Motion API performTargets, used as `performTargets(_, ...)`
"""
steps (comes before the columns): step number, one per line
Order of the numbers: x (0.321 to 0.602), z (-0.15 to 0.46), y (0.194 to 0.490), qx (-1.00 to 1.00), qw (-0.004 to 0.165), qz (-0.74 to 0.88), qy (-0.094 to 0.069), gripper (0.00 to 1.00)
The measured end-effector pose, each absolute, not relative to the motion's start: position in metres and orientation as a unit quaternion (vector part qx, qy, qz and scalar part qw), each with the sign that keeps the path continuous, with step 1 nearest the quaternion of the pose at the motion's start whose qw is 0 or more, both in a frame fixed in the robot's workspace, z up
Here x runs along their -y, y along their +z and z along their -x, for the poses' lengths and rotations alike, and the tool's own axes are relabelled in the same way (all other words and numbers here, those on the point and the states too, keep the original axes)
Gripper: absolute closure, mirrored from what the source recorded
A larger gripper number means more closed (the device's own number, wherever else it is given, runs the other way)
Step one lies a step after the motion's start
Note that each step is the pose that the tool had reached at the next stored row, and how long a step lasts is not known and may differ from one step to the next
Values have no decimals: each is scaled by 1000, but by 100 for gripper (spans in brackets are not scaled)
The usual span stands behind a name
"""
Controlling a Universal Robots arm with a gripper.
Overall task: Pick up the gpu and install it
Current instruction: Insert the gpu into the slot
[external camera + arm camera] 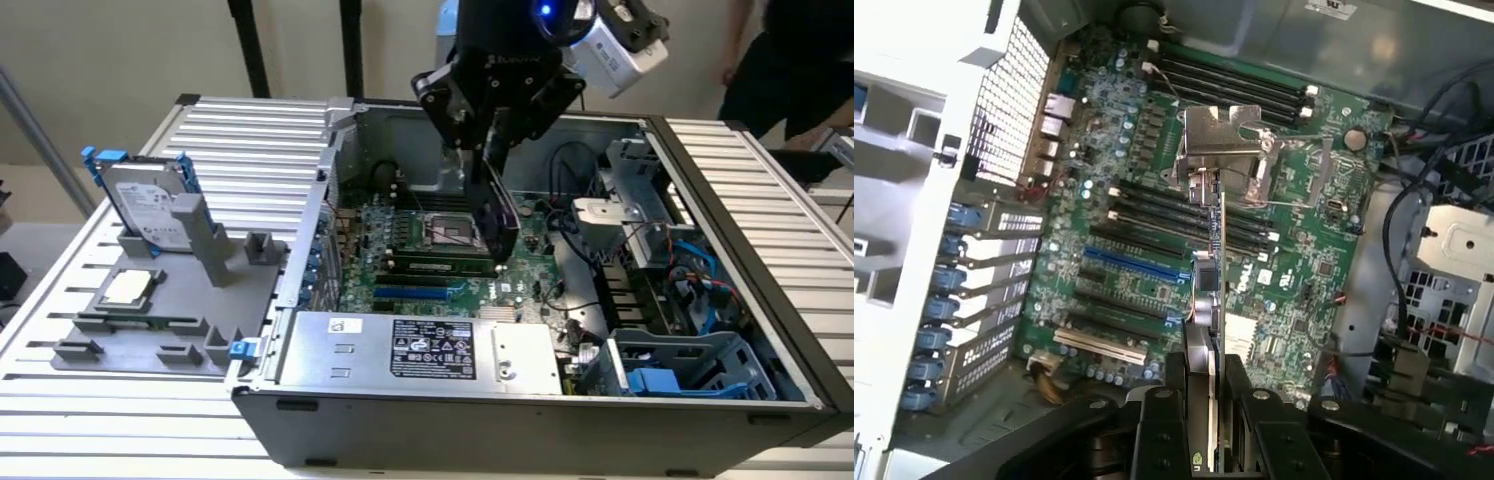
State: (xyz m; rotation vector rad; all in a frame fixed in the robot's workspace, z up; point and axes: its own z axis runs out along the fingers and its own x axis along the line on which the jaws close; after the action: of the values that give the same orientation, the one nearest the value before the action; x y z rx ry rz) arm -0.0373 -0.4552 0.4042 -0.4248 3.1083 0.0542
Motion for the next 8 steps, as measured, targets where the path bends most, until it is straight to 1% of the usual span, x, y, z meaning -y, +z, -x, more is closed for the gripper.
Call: performTargets(8, 455, 37, 402, -978, 1, 208, 17, 100)
